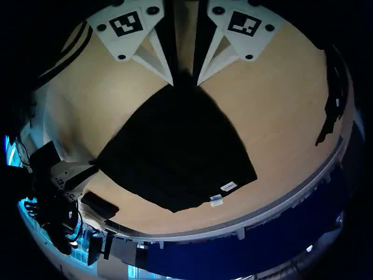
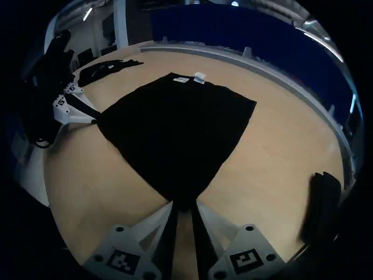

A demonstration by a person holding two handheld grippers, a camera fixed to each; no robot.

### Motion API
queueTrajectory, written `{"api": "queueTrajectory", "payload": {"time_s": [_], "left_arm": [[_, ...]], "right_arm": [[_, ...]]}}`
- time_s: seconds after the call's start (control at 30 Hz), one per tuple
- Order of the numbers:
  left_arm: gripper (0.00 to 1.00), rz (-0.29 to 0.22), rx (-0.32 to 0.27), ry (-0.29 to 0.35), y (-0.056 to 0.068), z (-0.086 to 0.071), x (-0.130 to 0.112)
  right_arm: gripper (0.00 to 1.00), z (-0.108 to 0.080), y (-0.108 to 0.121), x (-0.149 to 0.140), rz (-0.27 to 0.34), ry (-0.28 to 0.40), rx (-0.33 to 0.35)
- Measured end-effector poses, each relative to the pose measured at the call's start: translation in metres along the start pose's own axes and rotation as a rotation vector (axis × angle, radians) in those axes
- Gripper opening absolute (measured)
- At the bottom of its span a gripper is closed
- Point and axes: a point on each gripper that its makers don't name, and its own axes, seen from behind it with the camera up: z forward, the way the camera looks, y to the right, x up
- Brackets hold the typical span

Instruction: Fold towel

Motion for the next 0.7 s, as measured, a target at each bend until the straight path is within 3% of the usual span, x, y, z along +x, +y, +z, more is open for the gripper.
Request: {"api": "queueTrajectory", "payload": {"time_s": [0.4,0.7], "left_arm": [[0.11,-0.030,-0.009,0.003,0.002,-0.004,0.004],[0.11,-0.060,-0.005,0.021,-0.001,-0.018,0.019]], "right_arm": [[0.15,-0.004,0.002,0.005,0.015,0.011,-0.003],[0.14,-0.017,0.005,0.020,0.022,0.038,0.002]]}}
